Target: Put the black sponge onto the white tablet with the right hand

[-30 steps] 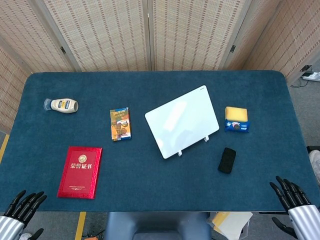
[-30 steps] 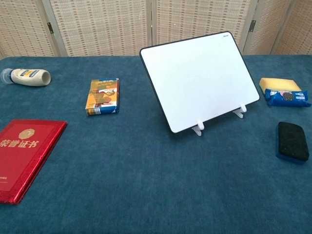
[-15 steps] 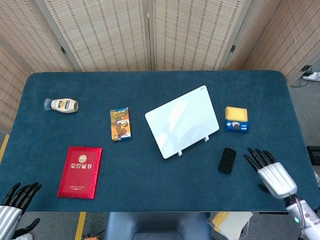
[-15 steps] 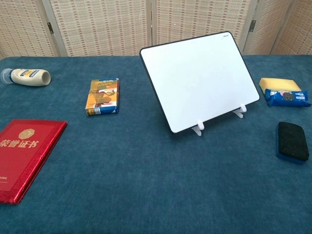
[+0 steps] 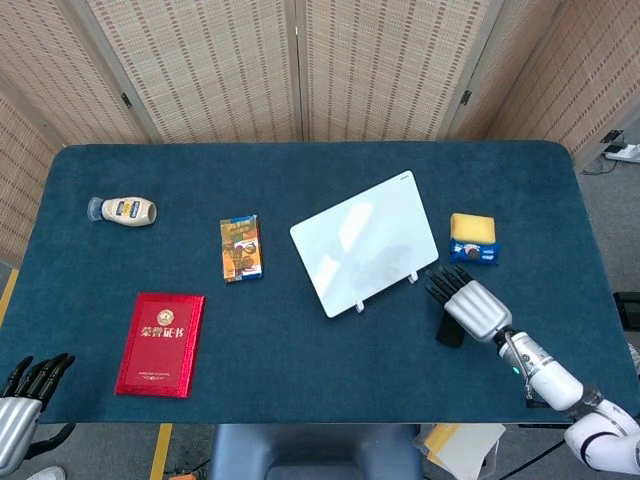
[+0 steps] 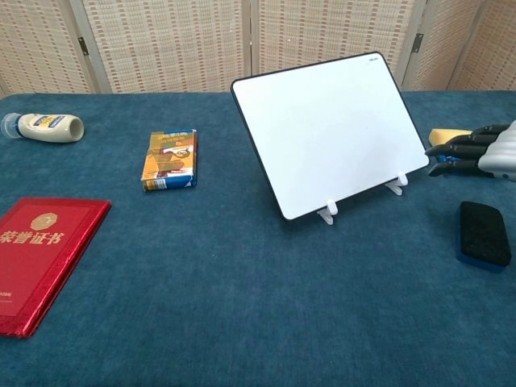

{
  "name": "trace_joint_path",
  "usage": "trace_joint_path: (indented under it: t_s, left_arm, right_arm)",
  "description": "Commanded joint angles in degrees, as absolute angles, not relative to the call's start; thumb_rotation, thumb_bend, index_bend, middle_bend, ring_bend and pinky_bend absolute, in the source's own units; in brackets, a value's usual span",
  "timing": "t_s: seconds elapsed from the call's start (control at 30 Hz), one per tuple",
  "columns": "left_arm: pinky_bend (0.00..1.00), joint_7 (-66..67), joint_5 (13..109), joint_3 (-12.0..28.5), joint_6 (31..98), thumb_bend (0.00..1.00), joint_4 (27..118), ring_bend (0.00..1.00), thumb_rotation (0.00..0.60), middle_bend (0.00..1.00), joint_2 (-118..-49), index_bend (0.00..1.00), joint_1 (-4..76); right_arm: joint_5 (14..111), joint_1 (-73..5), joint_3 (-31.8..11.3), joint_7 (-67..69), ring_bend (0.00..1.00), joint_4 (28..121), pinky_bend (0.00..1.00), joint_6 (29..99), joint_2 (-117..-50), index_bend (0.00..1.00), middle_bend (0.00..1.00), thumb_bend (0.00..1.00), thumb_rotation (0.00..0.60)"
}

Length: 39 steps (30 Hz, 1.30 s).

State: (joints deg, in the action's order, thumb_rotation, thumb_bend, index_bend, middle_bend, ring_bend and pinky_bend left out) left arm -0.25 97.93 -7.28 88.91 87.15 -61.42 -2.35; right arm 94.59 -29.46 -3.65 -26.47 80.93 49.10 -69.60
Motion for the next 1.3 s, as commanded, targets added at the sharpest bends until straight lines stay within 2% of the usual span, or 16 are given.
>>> trace_joint_path:
  t_s: [0.03, 0.27, 0.47, 1.0, 1.13, 1.2, 1.3]
  left_arm:
    - [0.02, -0.24, 97.83, -7.28, 88.64, 0.25, 87.14, 0.15, 0.6, 0.13, -61.48, 0.0, -2.23]
    - [0.02, 1.0, 98.26, -7.52, 88.86, 0.25, 87.39, 0.15, 0.6, 0.13, -61.9, 0.0, -2.4]
    - [0.02, 2.17, 98.37, -7.69, 88.52, 0.25, 87.56, 0.15, 0.6, 0.13, -62.3, 0.0, -2.37]
    - [0.02, 1.11, 97.1, -7.32, 88.19, 0.25, 87.12, 0.15, 0.6, 0.13, -62.09, 0.0, -2.24]
    - [0.02, 0.72, 97.33, -7.25, 88.27, 0.25, 86.89, 0.15, 0.6, 0.13, -62.14, 0.0, -2.06]
    - [0.02, 0.33, 97.57, -7.26, 88.34, 0.25, 86.57, 0.15, 0.6, 0.13, -62.24, 0.0, -1.95]
    - [0.02, -0.1, 97.64, -7.27, 88.21, 0.25, 86.21, 0.15, 0.6, 0.13, -62.34, 0.0, -1.79]
  right_arm:
    - [94.42, -29.57, -2.9, -27.27, 0.01, 81.19, 0.11, 49.25, -69.06, 0.1, 0.0, 0.18, 0.6]
    - [95.43, -28.97, 0.11, -29.55, 0.01, 81.93, 0.11, 50.12, -67.35, 0.13, 0.0, 0.18, 0.6]
    - [97.85, -28.83, 2.32, -28.64, 0.03, 79.64, 0.11, 52.14, -68.65, 0.19, 0.0, 0.18, 0.6]
    - [96.59, -31.91, 2.64, -29.55, 0.04, 74.69, 0.12, 49.58, -74.88, 0.28, 0.0, 0.18, 0.6]
    - [96.58, -32.16, 2.7, -28.87, 0.06, 73.85, 0.14, 50.39, -75.74, 0.42, 0.01, 0.18, 0.6]
    - [97.13, -32.17, 2.89, -28.09, 0.08, 72.83, 0.16, 51.53, -76.35, 0.53, 0.03, 0.18, 0.6]
    - [97.82, -32.12, 3.05, -26.4, 0.11, 71.39, 0.2, 53.36, -77.09, 0.64, 0.08, 0.18, 0.6]
